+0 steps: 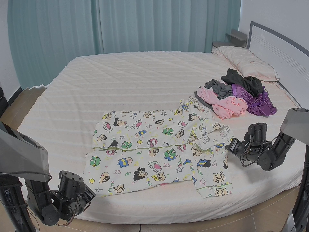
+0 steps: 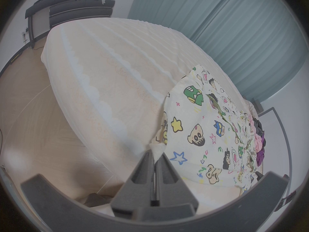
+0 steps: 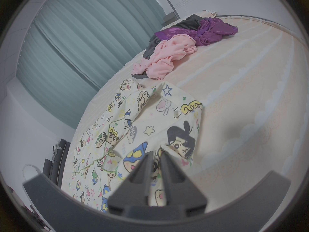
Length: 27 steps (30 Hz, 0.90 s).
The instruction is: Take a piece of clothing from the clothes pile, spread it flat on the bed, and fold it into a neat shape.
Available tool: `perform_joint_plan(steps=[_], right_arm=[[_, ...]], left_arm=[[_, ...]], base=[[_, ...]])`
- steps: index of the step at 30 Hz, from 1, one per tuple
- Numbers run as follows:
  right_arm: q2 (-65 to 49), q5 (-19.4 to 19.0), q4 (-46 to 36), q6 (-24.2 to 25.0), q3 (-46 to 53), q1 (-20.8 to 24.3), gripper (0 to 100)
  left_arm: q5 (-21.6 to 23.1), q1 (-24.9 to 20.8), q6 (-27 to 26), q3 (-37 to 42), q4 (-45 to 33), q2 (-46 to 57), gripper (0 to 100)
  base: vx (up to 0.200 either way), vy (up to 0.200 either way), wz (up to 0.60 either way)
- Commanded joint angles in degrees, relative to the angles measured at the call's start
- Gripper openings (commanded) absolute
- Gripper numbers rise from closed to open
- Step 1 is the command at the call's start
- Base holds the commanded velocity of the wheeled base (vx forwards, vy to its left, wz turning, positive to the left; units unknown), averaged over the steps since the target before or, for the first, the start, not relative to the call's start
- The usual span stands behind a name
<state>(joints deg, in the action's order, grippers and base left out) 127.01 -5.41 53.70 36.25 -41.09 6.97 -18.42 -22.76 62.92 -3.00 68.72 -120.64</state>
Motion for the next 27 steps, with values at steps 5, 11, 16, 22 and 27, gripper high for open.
perform_joint_plan(steps=[5, 11, 16, 22, 27], right_arm=[[0.6, -0.3, 0.53, -0.4, 1.63, -1.35, 100], [-5.55, -0.65, 0.53, -0.4, 6.99, -4.07, 100], [-11.7, -1.35, 0.62, -0.31, 12.97, -4.51, 100], [-17.41, -5.93, 0.62, -0.66, 23.43, -1.08, 100], [-16.18, -7.68, 0.62, -6.02, 28.79, 1.38, 100]], left_arm=[[-0.04, 0.08, -0.07, 0.01, 0.28, -1.18, 0], [0.14, 0.0, 0.01, -0.25, 0.28, -1.18, 0], [0.23, 0.0, 0.01, -0.17, 0.36, -1.18, 0], [0.23, -0.09, 0.01, -0.17, 0.36, -1.09, 0], [0.31, -0.62, 0.01, 0.1, 1.68, -1.09, 0]], base=[[0.0, 0.0, 0.0], [0.0, 0.0, 0.0], [0.0, 0.0, 0.0], [0.0, 0.0, 0.0], [0.0, 0.0, 0.0]])
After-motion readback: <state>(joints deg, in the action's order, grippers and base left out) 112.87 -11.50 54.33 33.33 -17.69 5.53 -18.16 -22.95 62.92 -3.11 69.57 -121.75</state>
